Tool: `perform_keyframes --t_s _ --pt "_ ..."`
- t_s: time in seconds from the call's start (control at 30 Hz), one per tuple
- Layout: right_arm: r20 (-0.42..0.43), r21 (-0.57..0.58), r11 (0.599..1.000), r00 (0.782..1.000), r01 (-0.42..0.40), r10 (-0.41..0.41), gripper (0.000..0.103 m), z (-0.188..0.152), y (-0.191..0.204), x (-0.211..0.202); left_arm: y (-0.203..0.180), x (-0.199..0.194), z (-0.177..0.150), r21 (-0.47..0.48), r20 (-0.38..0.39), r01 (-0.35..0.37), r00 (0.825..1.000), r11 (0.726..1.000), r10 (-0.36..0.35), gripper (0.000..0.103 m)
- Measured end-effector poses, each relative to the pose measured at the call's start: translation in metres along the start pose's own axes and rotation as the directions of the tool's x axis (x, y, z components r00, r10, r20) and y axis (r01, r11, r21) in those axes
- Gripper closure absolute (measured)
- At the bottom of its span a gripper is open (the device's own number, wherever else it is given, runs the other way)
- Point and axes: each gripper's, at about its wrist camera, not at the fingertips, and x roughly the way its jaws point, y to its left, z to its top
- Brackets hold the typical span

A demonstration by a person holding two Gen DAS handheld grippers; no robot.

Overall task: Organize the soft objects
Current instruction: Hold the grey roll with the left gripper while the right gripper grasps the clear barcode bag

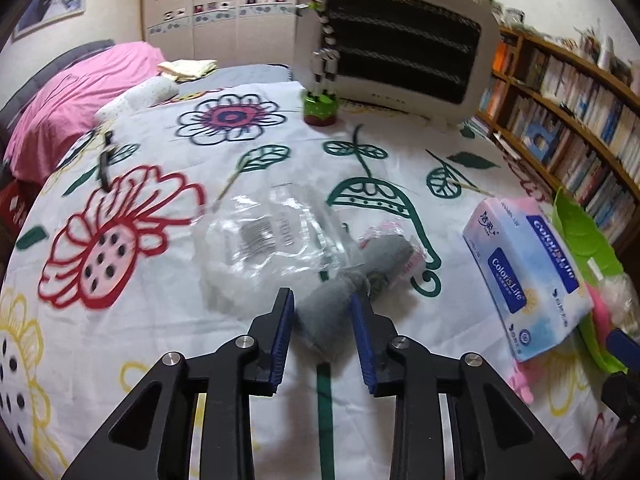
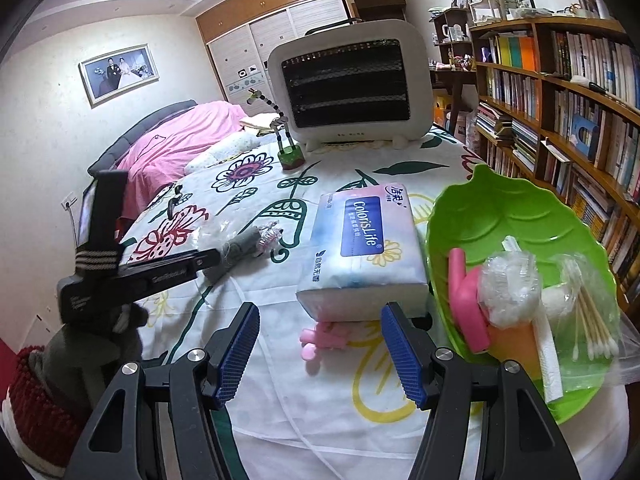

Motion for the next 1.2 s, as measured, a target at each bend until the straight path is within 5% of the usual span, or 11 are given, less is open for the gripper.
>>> perform_keyframes --t_s 0.4,0.5,0.77,1.2 --pt "-0.009 0.001 1.000 1.000 0.002 -0.002 0.036 0.001 0.003 0.005 -0.008 0.014 0.006 0.031 -0.031 0.041 0.999 0.999 -0.040 0.067" --pt "-0.016 -0.005 1.000 1.000 0.000 0.000 0.036 0.003 0.007 0.007 -0.009 0.011 0.004 0.049 -0.029 0.045 0.999 0.998 -0.044 0.076" --pt "-0.023 -0.028 1.000 1.000 -0.009 0.008 0.036 0.012 0.022 0.010 0.003 -0.027 -0.014 0.010 0.009 0.091 0.996 0.996 -0.092 0.082" --pt "-0.115 -0.057 0.990 0.986 -0.129 0.122 0.036 0.038 0.070 0.052 0.050 -0.073 -0.057 -0.056 0.018 0.063 0.998 0.996 -0.062 0.082"
